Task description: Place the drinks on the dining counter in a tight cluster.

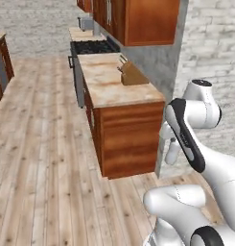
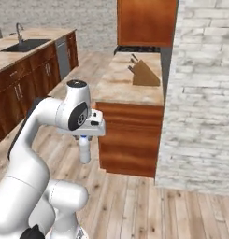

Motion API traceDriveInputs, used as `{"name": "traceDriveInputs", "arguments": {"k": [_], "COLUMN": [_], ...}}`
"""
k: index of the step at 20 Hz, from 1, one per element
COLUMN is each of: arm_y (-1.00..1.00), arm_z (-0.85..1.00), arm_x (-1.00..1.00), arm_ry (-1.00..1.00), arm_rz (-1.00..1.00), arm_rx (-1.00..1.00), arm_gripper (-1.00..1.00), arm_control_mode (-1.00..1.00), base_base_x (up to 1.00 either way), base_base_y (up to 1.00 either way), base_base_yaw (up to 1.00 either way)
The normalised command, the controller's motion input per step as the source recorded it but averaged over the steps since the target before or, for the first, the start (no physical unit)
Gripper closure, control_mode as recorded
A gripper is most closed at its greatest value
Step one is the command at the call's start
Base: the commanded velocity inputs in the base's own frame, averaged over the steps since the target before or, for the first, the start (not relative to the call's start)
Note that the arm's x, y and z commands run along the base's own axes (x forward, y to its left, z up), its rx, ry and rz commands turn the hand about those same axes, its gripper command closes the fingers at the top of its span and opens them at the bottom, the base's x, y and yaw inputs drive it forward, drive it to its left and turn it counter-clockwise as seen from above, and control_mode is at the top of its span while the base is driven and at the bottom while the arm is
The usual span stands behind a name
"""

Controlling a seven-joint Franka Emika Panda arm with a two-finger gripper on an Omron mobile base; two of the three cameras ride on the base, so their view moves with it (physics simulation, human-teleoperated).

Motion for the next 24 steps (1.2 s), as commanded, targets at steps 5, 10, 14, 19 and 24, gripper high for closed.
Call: {"name": "traceDriveInputs", "arguments": {"k": [5, 10, 14, 19, 24], "arm_y": [0.00, 0.00, 0.00, 0.00, 0.00], "arm_z": [0.00, 0.00, 0.00, 0.00, 0.00], "arm_x": [0.00, 0.00, 0.00, 0.00, 0.00], "arm_ry": [0.00, 0.00, 0.00, 0.00, 0.00], "arm_rz": [0.00, 0.00, 0.00, 0.00, 0.00], "arm_rx": [0.00, 0.00, 0.00, 0.00, 0.00], "arm_gripper": [1.00, 1.00, 1.00, 1.00, 1.00], "arm_control_mode": [1.00, 1.00, 1.00, 1.00, 1.00], "base_base_x": [0.16, 0.41, 0.67, 0.69, 0.88], "base_base_y": [1.00, 1.00, 1.00, 1.00, 1.00], "base_base_yaw": [0.52, 0.37, 0.09, -0.02, -0.12]}}
